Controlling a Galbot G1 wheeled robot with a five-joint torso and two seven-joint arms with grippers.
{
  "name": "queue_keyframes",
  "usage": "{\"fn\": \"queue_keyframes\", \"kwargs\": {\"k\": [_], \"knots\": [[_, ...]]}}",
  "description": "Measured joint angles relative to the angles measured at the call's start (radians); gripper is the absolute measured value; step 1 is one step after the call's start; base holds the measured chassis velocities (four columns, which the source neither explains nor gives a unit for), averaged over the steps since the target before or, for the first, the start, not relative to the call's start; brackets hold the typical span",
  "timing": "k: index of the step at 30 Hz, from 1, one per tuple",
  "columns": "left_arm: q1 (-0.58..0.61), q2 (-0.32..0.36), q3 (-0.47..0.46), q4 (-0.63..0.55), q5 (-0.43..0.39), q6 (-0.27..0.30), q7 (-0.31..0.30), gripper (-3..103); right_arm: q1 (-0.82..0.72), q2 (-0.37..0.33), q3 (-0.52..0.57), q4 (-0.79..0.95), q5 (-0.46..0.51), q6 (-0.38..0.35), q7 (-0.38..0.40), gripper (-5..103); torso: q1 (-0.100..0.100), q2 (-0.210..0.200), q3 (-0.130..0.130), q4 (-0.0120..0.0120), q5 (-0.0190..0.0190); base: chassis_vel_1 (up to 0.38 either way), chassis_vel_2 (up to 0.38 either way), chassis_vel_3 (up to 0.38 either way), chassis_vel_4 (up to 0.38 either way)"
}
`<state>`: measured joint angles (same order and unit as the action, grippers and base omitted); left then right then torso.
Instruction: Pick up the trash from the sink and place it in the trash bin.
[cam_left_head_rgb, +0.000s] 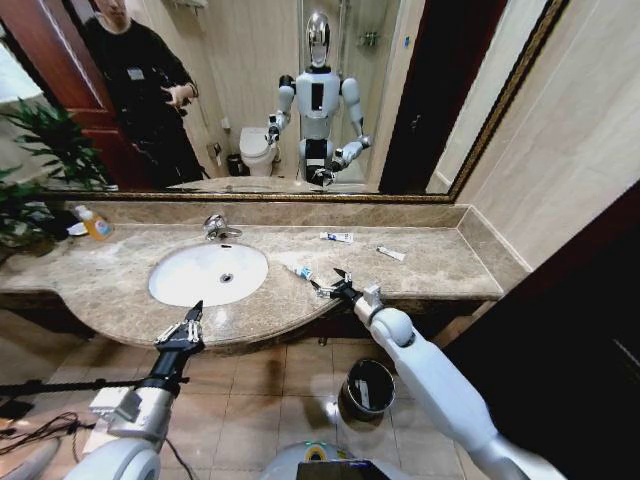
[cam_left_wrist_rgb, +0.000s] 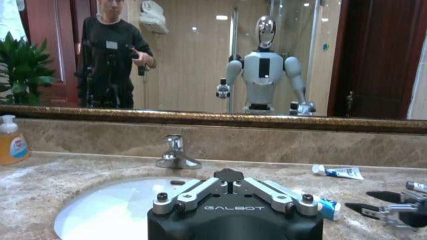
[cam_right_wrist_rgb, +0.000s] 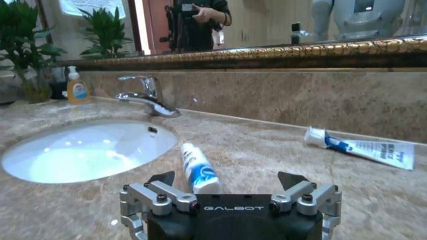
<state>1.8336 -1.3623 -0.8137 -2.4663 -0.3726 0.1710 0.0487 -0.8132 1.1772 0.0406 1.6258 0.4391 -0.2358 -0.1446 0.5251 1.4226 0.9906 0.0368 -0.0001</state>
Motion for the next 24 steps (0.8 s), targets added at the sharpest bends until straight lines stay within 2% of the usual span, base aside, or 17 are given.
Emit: {"fn": "queue_keyframes", "kwargs": {"k": [24], "knots": [[0.0,0.0,0.0,0.0,0.0,0.0,0.0,0,0.088,0.081,-0.063,-0.16,-0.021,0.02,0.0,100,0.0,0.0,0.0,0.0,0.0,0.0,0.0,0.0,0.0]]}}
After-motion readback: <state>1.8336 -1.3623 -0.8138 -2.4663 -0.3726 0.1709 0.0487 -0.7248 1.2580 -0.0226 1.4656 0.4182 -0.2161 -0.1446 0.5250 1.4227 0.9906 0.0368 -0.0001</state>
